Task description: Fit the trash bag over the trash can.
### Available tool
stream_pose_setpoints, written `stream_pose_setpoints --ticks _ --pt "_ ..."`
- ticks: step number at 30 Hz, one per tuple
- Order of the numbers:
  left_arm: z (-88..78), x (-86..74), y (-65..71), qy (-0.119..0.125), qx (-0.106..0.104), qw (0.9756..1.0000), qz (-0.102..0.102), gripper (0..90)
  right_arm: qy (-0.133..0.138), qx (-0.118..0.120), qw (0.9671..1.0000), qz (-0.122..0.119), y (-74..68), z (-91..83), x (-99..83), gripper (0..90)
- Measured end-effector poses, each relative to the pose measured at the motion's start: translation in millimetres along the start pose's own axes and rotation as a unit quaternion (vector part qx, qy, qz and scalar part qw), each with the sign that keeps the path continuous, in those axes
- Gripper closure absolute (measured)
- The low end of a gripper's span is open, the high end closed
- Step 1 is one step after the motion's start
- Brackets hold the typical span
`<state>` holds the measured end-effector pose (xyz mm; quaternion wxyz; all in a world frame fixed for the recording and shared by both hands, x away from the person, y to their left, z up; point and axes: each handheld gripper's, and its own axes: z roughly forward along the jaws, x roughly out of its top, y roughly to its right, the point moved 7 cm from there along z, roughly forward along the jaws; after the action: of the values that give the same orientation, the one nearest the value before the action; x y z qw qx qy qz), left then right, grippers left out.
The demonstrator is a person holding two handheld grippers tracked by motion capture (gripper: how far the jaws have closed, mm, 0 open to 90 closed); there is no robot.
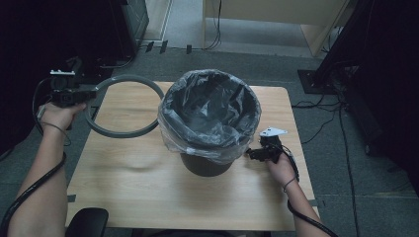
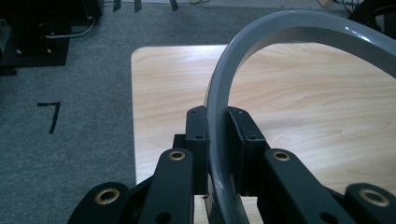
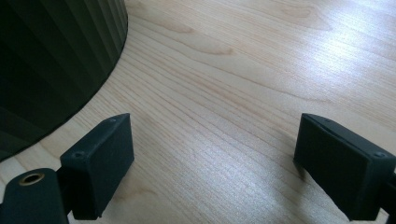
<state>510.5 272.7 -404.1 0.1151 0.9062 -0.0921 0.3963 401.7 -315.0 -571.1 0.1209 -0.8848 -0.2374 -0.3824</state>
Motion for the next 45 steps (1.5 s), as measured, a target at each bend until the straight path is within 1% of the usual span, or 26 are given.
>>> stream_pose_setpoints --ticks 4,10,13,14,16,18,20,23,26,30,34,40,42,43,45 --pt "-8.6 11.2 0.2 0.004 -0.008 1.0000 -0.003 79.3 0.000 0.000 1.0000 0.000 0.0 0.0 0.0 11.2" --pt "-20.0 24.8 0.2 0.006 -0.014 0.9999 -0.001 79.2 0.000 0.000 1.0000 0.000 0.0 -0.1 -0.1 11.2" --pt "-26.5 32.3 0.1 0.012 -0.022 0.9997 -0.007 79.3 0.000 0.000 1.0000 0.000 0.0 -0.1 -0.1 11.2" --pt "-28.9 35.0 0.0 0.013 -0.022 0.9997 -0.006 79.3 0.000 0.000 1.0000 0.000 -0.1 -0.1 -0.1 11.2" --pt "-34.7 41.2 0.5 0.018 -0.031 0.9993 -0.012 79.3 0.000 -0.001 1.0000 0.000 -0.1 -0.1 -0.1 11.2" --pt "-39.7 46.4 0.8 0.019 -0.035 0.9991 -0.012 79.3 0.000 0.000 1.0000 0.000 -0.1 -0.1 -0.1 11.2" --pt "-44.4 50.8 -0.1 0.020 -0.033 0.9992 -0.009 79.2 0.000 -0.001 1.0000 0.000 -0.1 -0.2 -0.1 11.2" --pt "-53.1 58.6 -0.5 0.025 -0.036 0.9990 -0.010 79.3 0.000 0.000 1.0000 0.000 -0.1 -0.2 -0.2 11.2" --pt "-59.7 65.6 1.8 0.025 -0.035 0.9991 -0.005 79.3 0.000 0.000 1.0000 0.000 -0.1 -0.2 -0.2 11.2" --pt "-64.5 75.3 11.0 0.023 -0.039 0.9989 0.010 79.3 0.000 -0.001 1.0000 0.000 -0.1 -0.2 -0.2 11.2" --pt "-65.4 83.8 22.0 0.020 -0.052 0.9983 0.015 79.3 0.000 0.000 1.0000 0.000 -0.2 -0.2 -0.2 11.2" --pt "-64.5 94.8 41.2 0.018 -0.067 0.9969 0.036 79.3 0.000 -0.001 1.0000 0.000 -0.1 -0.2 -0.2 11.2" --pt "-64.4 98.6 48.1 0.021 -0.074 0.9962 0.040 79.3 0.000 -0.001 1.0000 0.000 -0.2 -0.2 -0.2 11.2" --pt "-64.6 100.9 50.8 0.022 -0.072 0.9963 0.043 79.3 0.000 -0.001 1.0000 0.000 -0.2 -0.2 -0.2 11.2" --pt "-65.1 103.3 53.1 0.022 -0.076 0.9960 0.041 79.3 0.000 -0.001 1.0000 0.000 -0.1 -0.3 -0.2 11.2"
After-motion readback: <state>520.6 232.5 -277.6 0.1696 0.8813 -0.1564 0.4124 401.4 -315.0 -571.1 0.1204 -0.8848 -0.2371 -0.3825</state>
